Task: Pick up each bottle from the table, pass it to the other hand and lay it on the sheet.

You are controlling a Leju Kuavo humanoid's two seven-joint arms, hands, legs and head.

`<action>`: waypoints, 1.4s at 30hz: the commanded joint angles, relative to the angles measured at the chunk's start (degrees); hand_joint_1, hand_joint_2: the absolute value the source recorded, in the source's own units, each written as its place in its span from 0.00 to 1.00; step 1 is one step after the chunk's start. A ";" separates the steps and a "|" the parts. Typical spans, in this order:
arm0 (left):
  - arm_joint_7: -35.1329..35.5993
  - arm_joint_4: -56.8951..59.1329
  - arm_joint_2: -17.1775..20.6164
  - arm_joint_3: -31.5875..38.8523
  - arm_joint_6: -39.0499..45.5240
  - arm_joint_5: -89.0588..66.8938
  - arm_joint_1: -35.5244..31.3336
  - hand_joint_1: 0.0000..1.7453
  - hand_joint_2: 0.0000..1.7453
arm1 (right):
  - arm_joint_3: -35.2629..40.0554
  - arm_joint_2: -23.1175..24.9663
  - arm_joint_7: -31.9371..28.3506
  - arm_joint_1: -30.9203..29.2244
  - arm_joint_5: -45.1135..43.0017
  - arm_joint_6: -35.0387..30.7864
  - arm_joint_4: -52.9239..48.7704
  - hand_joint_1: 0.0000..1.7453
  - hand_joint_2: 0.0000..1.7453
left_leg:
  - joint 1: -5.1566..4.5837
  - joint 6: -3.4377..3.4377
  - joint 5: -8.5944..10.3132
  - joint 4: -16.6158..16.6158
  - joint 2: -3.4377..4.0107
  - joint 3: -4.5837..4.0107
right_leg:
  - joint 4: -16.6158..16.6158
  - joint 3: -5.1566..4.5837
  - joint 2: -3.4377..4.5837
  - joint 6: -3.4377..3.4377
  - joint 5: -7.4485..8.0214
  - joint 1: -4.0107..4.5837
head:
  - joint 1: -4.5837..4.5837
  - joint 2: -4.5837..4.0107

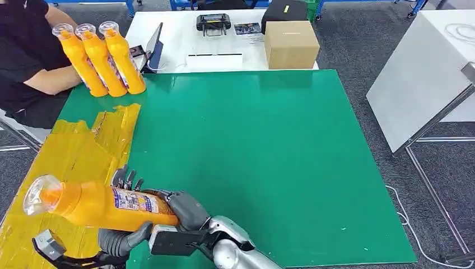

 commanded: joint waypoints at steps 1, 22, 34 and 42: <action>-0.25 -0.88 -0.53 4.06 0.28 1.19 -4.51 0.00 1.00 | 1.22 -3.08 -0.28 2.85 0.77 0.58 4.57 1.00 1.00 | 0.12 -0.01 0.03 -0.11 -0.35 0.18 | -0.24 0.37 -0.31 -0.04 -0.01 0.12 | 0.00 0.00; -0.43 -0.04 -0.13 3.52 -1.78 1.37 -4.38 1.00 1.00 | 0.98 -2.94 -0.32 2.81 1.49 0.63 5.41 1.00 1.00 | 0.06 0.00 0.04 -0.11 -0.30 0.15 | -0.18 0.29 -0.28 -0.02 -0.02 0.07 | 0.00 0.00; -5.74 -3.66 1.31 5.99 11.84 -19.70 -2.14 1.00 1.00 | -6.83 -5.67 0.68 10.14 4.10 -4.84 -10.28 0.00 0.00 | 0.07 0.00 -0.01 -0.03 -0.30 0.08 | -0.11 0.25 -0.24 -0.02 -0.05 0.07 | 0.02 0.00; -6.38 2.60 6.07 11.32 32.15 -43.10 -5.94 1.00 1.00 | -10.80 -8.02 0.84 11.97 4.53 -4.27 -17.46 0.00 0.00 | 0.10 -0.03 0.03 -0.08 -0.27 0.14 | -0.15 0.31 -0.20 -0.06 0.00 0.11 | 0.04 0.00</action>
